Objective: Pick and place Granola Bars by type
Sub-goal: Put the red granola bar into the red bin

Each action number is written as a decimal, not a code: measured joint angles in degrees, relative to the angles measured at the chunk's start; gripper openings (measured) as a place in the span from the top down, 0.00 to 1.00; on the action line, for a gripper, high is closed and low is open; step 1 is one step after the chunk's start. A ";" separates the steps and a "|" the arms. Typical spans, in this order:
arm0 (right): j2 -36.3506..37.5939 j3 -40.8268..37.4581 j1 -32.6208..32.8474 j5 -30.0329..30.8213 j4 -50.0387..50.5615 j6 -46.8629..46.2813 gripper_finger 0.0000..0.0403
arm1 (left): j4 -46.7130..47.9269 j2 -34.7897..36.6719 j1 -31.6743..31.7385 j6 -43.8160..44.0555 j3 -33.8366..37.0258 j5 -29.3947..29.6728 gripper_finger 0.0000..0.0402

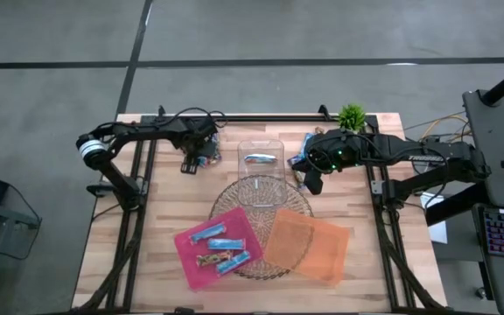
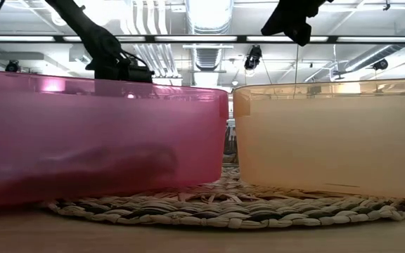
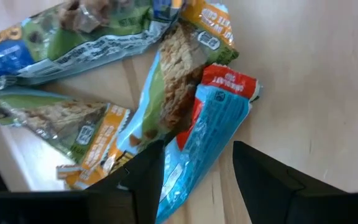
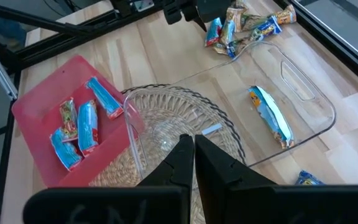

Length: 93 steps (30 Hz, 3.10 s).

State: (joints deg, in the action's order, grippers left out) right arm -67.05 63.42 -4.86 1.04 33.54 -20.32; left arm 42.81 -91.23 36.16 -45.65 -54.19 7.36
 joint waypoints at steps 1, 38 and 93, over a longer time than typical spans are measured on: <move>0.00 0.00 0.00 0.02 0.00 0.00 0.98 | 0.00 -0.31 0.00 -0.02 0.00 -0.20 0.57; 0.00 0.00 -0.02 0.52 -0.01 -0.46 0.98 | 1.19 -4.40 0.02 1.04 0.09 -0.40 0.82; 0.00 0.00 -0.02 0.27 0.02 2.61 0.98 | 43.96 -4.21 -31.01 40.05 -49.04 -8.31 0.85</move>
State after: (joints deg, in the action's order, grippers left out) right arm -67.05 63.42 -4.89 1.32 33.56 -17.70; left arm 86.77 -95.44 5.15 -5.59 -103.23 -0.95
